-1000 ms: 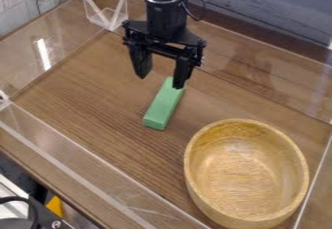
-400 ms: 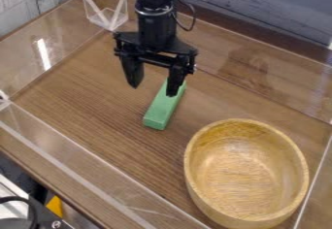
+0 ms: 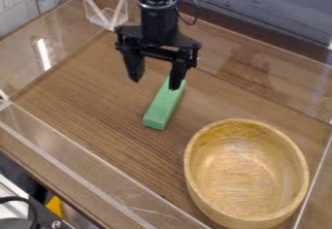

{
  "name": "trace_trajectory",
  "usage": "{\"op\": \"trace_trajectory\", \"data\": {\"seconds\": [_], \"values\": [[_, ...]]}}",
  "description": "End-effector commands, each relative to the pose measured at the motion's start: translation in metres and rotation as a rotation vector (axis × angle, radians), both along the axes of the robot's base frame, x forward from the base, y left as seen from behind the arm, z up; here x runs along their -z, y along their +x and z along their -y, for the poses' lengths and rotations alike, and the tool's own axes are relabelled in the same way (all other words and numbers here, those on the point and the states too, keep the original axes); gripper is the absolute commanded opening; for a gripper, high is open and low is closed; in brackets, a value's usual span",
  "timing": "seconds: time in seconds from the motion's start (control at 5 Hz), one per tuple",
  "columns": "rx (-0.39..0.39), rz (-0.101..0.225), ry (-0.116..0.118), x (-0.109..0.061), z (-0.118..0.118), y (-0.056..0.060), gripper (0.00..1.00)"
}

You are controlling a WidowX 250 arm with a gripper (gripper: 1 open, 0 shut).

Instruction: Put the green block in the brown bowl

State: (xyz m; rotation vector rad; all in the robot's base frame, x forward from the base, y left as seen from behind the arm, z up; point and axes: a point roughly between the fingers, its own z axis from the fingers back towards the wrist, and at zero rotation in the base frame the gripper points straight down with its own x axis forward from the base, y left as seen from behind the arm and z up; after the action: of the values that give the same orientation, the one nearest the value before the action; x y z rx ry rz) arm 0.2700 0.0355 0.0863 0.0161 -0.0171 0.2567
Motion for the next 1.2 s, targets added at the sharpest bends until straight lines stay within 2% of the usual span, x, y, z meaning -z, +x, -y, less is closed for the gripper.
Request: {"op": "trace_trajectory", "data": {"seconds": [0.0,0.2,0.4,0.6,0.8,1.0], "values": [[0.034,0.080,0.013,-0.007,0.021,0.002,1.00],[0.070,0.101,0.020,0.004,0.040,0.000,1.00],[0.154,0.120,0.017,-0.006,0.035,0.013,1.00],[0.218,0.134,0.019,-0.015,0.020,0.025,1.00],[0.235,0.135,0.022,-0.012,0.002,0.025,1.00],[0.245,0.127,0.021,-0.011,-0.004,0.028,1.00]]}}
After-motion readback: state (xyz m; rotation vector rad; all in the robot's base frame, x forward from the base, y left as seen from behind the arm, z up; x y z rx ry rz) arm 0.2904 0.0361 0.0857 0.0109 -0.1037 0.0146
